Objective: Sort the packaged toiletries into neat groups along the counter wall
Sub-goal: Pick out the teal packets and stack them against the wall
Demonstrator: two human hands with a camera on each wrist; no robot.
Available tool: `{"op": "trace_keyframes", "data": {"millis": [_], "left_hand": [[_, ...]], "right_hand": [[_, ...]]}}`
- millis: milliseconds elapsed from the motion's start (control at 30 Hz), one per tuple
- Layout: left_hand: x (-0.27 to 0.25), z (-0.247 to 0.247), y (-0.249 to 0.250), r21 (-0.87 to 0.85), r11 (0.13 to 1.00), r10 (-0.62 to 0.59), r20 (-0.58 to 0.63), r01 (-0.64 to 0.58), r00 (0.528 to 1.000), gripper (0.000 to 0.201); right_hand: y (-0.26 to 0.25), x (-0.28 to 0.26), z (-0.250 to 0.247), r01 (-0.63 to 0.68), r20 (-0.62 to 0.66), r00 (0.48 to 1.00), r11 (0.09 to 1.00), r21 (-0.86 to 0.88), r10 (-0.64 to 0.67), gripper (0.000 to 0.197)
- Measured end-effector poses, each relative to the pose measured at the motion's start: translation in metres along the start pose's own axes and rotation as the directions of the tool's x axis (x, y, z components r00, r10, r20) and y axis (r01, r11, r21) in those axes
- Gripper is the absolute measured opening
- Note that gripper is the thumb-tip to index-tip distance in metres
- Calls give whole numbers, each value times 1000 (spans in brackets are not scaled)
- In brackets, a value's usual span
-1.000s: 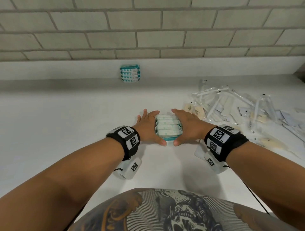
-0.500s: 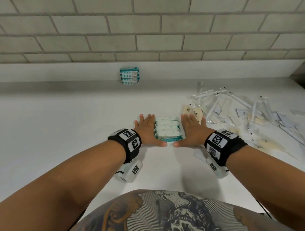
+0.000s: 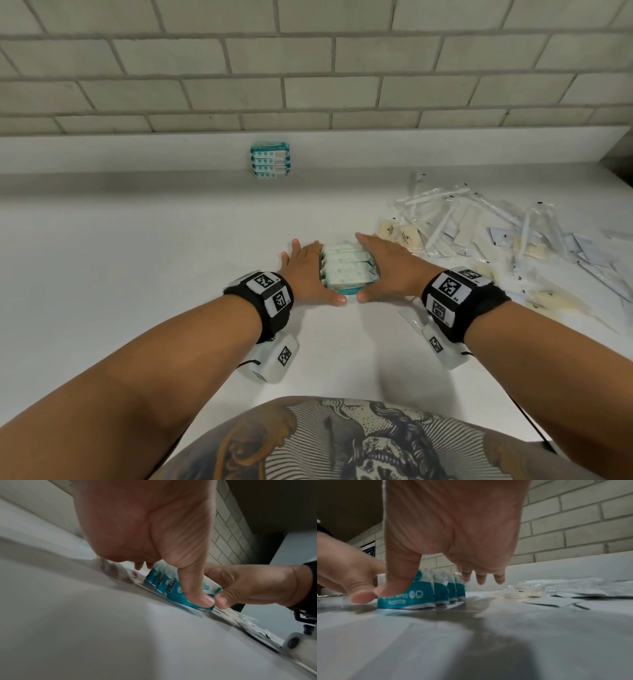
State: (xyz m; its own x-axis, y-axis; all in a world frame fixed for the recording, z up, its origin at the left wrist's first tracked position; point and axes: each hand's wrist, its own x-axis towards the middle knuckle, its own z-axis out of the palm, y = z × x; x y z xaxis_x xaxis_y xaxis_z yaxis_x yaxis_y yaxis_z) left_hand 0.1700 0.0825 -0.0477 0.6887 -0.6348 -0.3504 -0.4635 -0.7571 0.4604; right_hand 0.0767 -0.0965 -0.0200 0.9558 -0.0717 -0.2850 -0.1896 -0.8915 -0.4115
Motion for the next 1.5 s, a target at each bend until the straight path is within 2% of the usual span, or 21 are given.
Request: {"op": "trace_keyframes", "data": {"millis": [100,167,267,300,367,400,467,500,567,667,800,1067,1233,1500], "left_hand": [[-1,-3,2,-23,1000,18,-32,-19,999,113],[-1,-11,2,16,1000,-6,-9,6,1000,105],[5,-31,3,40,995,-92,180,87,979,75],[5,-38,5,24,994,-108,256,106,961,77],[4,-48,6,-114,972,-157,343,207,926,80],[2,-52,9,-183,952,-168,356,244,919,70],[-1,-55,16,-268,916,-198,342,298,919,52],[-1,-56,18,-292,900,-221,330,322,918,56],[-4,-57,18,-329,878,-250,307,349,918,69],[-2,-57,11,-448,809,-248,329,381,911,75],[0,-53,7,-547,750,-202,345,371,917,74],[10,-53,-3,-662,677,-209,247,322,946,65],[28,-68,-31,-719,623,-291,153,309,944,62],[78,-116,-81,-783,559,-389,42,272,920,57]], "right_hand": [[-4,1,-3,15,-35,999,996,87,-12,97],[-3,4,-8,-18,34,999,981,193,12,87],[0,12,-19,-132,174,982,921,366,71,73],[1,16,-21,-173,199,976,881,441,92,69],[-1,20,-25,-249,241,962,770,587,127,56],[-4,20,-25,-279,267,954,726,628,136,45],[-8,20,-26,-320,297,942,697,642,159,18],[-9,21,-25,-327,295,940,699,636,171,15],[-9,23,-24,-353,305,931,697,624,198,29],[-5,26,-26,-416,354,905,667,618,237,41],[-2,27,-25,-440,382,894,629,641,236,45],[-13,46,-24,-424,336,906,570,704,260,41],[-34,85,-22,-391,291,920,560,730,263,42],[-72,178,-34,-338,221,938,553,761,269,48]]}}
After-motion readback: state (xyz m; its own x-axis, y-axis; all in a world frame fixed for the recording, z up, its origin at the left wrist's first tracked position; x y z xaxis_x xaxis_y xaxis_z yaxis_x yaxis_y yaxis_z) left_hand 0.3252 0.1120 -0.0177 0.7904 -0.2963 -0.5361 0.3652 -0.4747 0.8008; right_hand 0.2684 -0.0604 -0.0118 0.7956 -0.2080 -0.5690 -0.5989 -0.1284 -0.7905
